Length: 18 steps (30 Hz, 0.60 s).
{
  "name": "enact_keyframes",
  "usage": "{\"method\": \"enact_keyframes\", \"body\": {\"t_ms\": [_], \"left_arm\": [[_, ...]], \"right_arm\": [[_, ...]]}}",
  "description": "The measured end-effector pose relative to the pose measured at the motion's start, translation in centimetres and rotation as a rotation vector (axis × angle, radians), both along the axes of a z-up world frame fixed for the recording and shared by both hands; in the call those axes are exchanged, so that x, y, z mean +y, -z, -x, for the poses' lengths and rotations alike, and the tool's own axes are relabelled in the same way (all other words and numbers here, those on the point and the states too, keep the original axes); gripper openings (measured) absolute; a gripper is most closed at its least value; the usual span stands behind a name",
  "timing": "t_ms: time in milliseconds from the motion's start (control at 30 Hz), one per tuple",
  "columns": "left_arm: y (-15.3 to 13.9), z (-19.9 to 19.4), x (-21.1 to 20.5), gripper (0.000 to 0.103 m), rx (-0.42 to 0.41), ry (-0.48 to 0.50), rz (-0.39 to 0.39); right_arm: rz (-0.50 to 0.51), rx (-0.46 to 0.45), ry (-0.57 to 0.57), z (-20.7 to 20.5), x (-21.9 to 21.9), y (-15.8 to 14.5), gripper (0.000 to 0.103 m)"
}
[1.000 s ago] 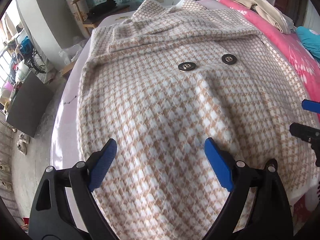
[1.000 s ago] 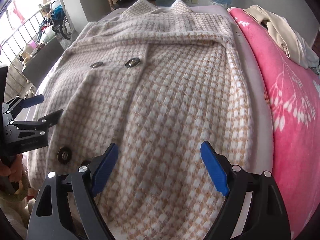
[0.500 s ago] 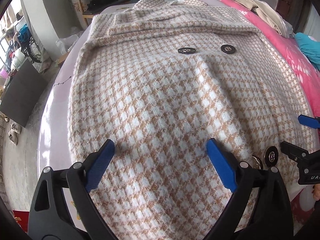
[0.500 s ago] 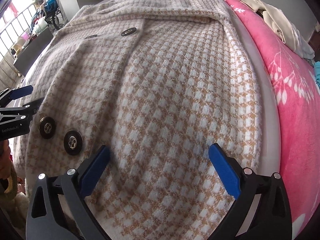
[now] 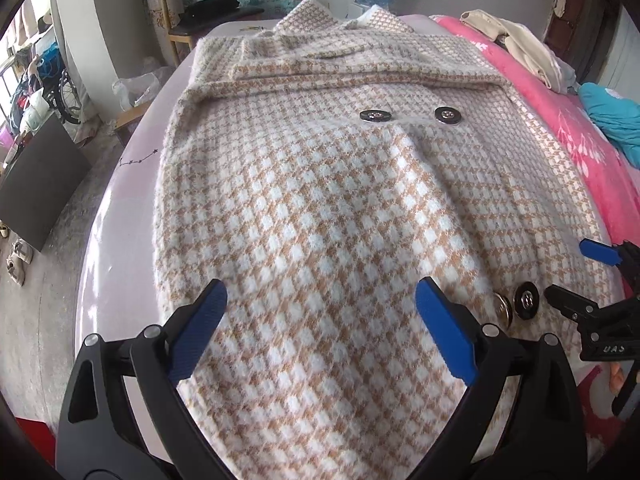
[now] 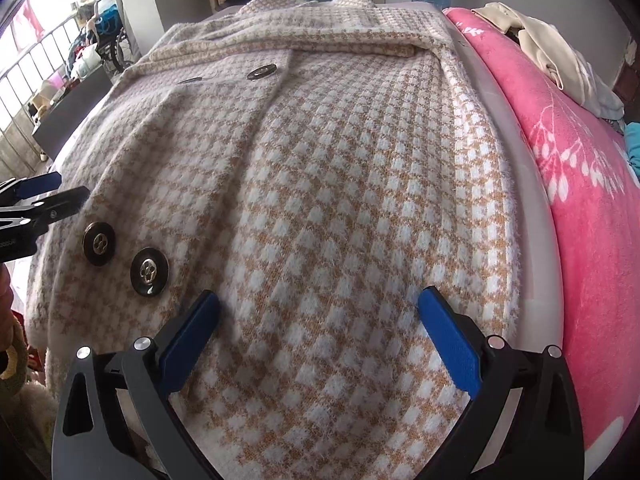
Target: Fold large clothes
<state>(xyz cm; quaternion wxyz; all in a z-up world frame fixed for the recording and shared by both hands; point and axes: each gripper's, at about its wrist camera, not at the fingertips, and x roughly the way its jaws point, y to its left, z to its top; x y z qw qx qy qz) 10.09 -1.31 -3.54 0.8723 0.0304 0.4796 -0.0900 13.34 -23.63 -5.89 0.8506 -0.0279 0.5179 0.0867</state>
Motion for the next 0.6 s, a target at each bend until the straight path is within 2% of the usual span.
{"method": "enact_keyframes", "body": {"t_ms": [133,300,333,400,467,600], "left_arm": [[-0.4,3.0,2.5,0.092,-0.006,-0.015,0.007],[0.1,6.0,5.4,0.091,0.022,-0.102,0.030],[0.4,6.2,5.9,0.089,0.034,-0.123,0.035],[0.9,6.4,6.6,0.078,0.066,-0.156,0.054],[1.4,6.4,7.3,0.072,0.095,-0.178,0.106],[2.2,5.9,7.4,0.058,0.123,-0.190,0.168]], "right_arm": [[-0.004,0.010,-0.041,1.7,-0.6,-0.1,0.097],[-0.074,0.014,-0.015,4.6,-2.5,-1.0,0.097],[-0.096,-0.005,-0.005,5.2,-3.1,-1.5,0.097],[-0.116,-0.053,0.023,6.3,-4.1,-2.7,0.097],[-0.115,-0.085,0.058,6.8,-5.2,-3.4,0.097],[-0.140,-0.078,0.123,6.3,-6.8,-3.0,0.094]]}}
